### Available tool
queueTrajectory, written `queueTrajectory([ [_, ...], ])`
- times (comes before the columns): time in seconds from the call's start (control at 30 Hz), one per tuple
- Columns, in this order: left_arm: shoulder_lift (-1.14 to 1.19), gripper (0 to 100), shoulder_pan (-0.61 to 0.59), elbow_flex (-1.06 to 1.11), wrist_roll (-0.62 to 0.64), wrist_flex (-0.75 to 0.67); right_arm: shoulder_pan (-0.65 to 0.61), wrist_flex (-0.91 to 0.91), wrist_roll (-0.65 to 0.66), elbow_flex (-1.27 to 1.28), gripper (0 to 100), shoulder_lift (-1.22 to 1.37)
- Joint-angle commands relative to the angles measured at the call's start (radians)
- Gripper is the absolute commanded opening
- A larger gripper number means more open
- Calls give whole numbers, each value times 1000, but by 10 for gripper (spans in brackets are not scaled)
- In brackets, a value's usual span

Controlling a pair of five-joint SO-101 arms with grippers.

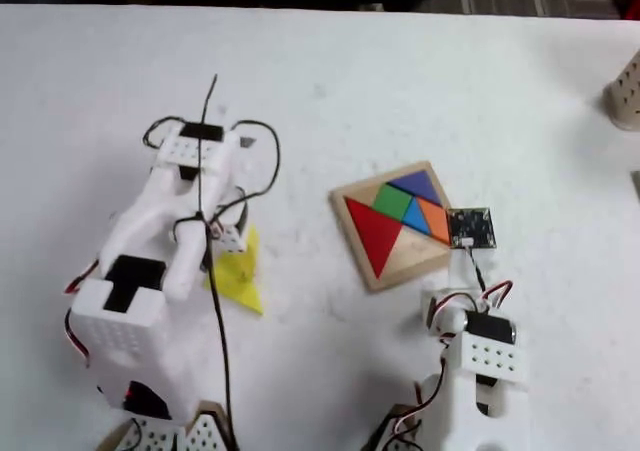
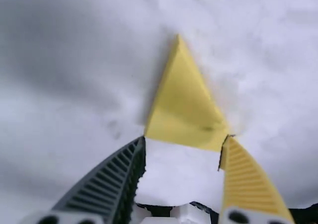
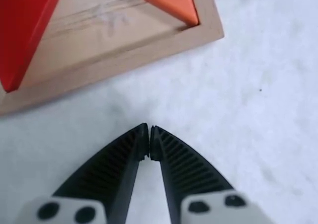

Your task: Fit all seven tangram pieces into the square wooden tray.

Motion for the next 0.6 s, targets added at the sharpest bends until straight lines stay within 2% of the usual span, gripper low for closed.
queueTrajectory([
  [0.0, -19, 264, -64, 40, 15, -92, 2, -16, 9, -6, 21, -27],
  [0.17, -93, 265, -67, 267, 9, -388, 1, -16, 9, -6, 21, -27],
  [0.23, -130, 281, -67, 334, 11, -446, -1, -16, 9, -6, 21, -27],
  [0.4, -162, 369, -67, 390, 9, -439, -2, -16, 9, -6, 21, -27],
  [0.57, -159, 381, -24, 420, 9, -367, -4, -16, 9, -6, 21, -27],
])
